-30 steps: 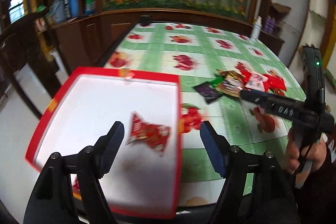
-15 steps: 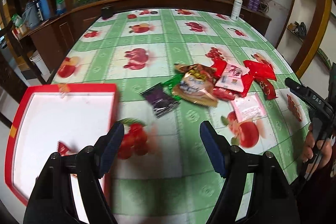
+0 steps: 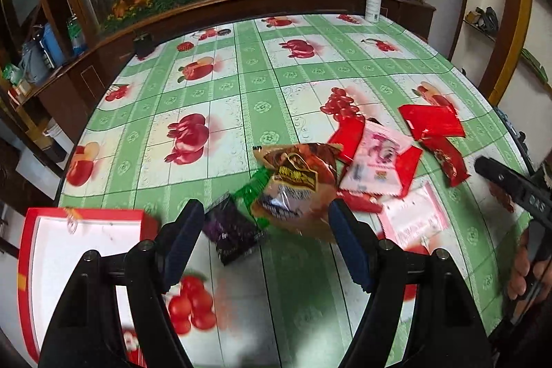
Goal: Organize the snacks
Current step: 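Grasp the brown black-sesame snack bag with the left gripper while the right gripper grasps another red gold-text packet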
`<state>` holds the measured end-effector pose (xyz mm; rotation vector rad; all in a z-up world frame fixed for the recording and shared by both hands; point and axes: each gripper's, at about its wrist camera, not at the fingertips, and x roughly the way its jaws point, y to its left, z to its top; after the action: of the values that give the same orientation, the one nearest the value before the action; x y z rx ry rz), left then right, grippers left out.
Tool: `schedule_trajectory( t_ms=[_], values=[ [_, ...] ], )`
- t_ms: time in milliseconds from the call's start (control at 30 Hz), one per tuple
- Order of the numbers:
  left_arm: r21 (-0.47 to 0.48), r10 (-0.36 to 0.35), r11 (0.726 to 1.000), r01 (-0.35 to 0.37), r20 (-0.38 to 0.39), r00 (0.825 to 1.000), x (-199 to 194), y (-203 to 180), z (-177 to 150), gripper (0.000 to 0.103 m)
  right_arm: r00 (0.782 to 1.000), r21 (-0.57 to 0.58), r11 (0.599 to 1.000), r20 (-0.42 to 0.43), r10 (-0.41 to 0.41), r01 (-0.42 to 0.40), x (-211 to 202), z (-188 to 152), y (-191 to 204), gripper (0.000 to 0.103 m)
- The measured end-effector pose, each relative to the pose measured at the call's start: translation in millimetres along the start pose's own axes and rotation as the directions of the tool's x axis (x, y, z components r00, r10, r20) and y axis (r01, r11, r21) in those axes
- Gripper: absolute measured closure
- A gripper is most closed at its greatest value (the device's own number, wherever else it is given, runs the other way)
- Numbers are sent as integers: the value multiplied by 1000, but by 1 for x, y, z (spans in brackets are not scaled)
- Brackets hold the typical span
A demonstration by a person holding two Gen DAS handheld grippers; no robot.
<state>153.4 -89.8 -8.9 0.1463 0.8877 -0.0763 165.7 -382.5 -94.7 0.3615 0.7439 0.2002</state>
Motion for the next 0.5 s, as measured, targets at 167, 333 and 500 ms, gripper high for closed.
schedule_trajectory(
  t_ms=[167,333,500],
  values=[
    [-6,-51,999,51,-61,997,25,1,7,29,1000,1,1000,-12,-5,5,3,0,-1,33],
    [7,-87,996,88,-80,993,38,-10,10,29,1000,-3,1000,-25,-13,12,5,-1,0,33],
    [-17,-102,995,101,-107,989,58,-13,10,29,999,-3,1000,-37,-13,13,8,0,-1,33]
  ],
)
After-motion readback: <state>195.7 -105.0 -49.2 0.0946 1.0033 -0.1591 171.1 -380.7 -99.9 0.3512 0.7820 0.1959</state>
